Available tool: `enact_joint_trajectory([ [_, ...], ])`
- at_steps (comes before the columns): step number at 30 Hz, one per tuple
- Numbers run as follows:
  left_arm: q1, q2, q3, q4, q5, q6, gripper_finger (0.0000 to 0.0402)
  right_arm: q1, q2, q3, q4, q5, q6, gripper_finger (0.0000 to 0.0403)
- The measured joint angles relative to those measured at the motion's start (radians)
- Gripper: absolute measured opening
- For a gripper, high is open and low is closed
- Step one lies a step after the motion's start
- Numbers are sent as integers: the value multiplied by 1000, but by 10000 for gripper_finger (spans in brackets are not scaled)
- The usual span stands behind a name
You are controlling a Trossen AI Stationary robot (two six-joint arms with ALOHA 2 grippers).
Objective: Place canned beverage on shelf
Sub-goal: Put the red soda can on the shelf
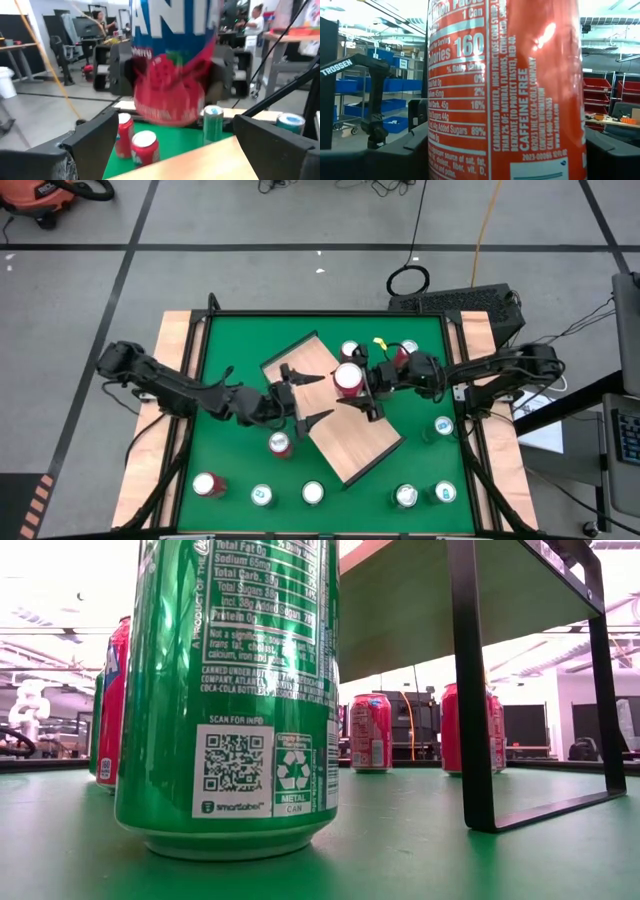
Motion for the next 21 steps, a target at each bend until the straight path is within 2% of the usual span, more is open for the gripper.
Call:
enact_joint_trajectory([
  [5, 44, 65, 0, 122, 87, -6, 395, 5, 47, 0, 60, -2, 2, 290],
  [10, 76, 81, 0, 127, 104, -28, 395, 6, 53, 0, 72, 0, 2, 290],
  [14, 107, 81, 0, 128, 179, -56, 395, 7, 53, 0, 76, 0, 2, 290],
  [17, 121, 81, 0, 127, 192, -59, 395, 7, 53, 0, 75, 1, 3, 290],
  [21, 133, 81, 0, 128, 214, -59, 381, 6, 53, 0, 76, 3, 3, 290],
])
